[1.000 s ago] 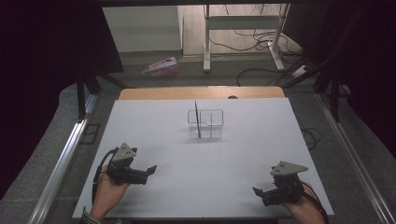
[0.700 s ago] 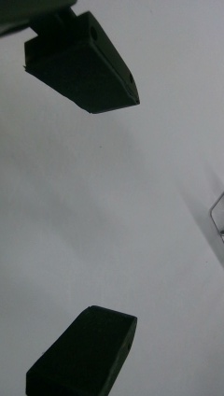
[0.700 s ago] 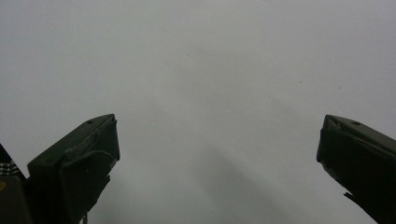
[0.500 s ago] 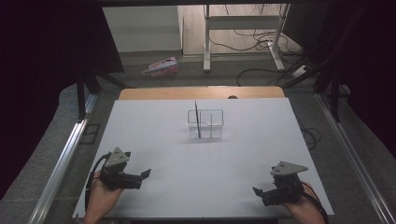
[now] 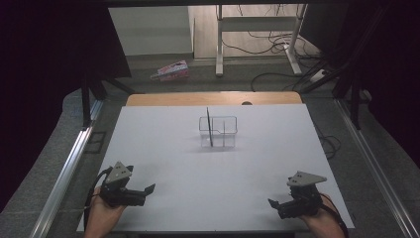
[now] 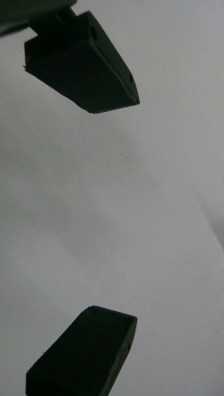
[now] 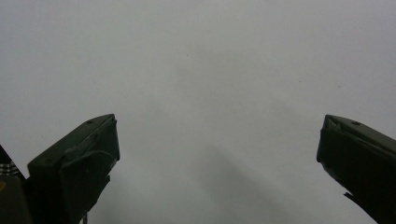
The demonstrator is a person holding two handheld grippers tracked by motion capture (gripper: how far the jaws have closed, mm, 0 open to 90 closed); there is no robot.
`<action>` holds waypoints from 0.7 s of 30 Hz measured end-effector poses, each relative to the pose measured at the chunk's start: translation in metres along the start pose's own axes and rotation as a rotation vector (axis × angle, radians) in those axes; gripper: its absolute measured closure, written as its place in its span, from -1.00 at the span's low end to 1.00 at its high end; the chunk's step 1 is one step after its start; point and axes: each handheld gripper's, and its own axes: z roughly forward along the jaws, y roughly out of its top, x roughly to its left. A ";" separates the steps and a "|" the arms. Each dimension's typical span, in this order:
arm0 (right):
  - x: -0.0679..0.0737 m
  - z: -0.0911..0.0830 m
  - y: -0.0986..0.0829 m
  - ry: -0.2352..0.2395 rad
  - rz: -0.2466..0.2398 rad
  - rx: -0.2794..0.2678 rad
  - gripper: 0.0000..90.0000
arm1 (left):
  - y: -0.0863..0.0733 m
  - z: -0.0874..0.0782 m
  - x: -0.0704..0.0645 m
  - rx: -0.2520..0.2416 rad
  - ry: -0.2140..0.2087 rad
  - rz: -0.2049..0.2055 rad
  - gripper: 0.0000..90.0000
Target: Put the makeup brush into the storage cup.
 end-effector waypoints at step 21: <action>0.000 0.001 0.000 0.001 -0.001 0.010 -1.00 | -0.016 -0.013 0.004 0.026 0.050 -0.010 -0.97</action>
